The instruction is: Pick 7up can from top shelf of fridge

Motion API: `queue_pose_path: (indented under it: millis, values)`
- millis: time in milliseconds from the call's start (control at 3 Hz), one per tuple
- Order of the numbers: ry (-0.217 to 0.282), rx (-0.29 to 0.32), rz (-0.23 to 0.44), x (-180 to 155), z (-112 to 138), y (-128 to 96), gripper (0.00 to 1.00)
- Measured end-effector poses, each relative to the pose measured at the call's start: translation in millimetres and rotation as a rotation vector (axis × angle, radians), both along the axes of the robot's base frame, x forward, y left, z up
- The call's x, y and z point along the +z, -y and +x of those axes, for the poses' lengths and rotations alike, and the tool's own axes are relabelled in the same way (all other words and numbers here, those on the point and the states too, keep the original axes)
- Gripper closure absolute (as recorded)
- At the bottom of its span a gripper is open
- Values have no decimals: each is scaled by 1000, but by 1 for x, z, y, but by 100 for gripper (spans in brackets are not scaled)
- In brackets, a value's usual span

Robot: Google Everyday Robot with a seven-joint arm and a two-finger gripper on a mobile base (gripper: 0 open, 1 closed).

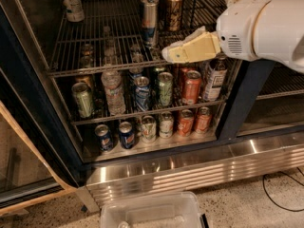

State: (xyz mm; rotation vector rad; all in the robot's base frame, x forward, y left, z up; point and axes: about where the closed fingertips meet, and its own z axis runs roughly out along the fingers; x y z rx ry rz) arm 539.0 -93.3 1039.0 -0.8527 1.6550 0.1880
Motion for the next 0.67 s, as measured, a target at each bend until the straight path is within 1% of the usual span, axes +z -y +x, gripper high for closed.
queue_pose_path:
  millis: [333, 667]
  values:
    - [28, 3, 12, -2, 5, -12, 0]
    - [70, -23, 52, -9, 17, -34, 0]
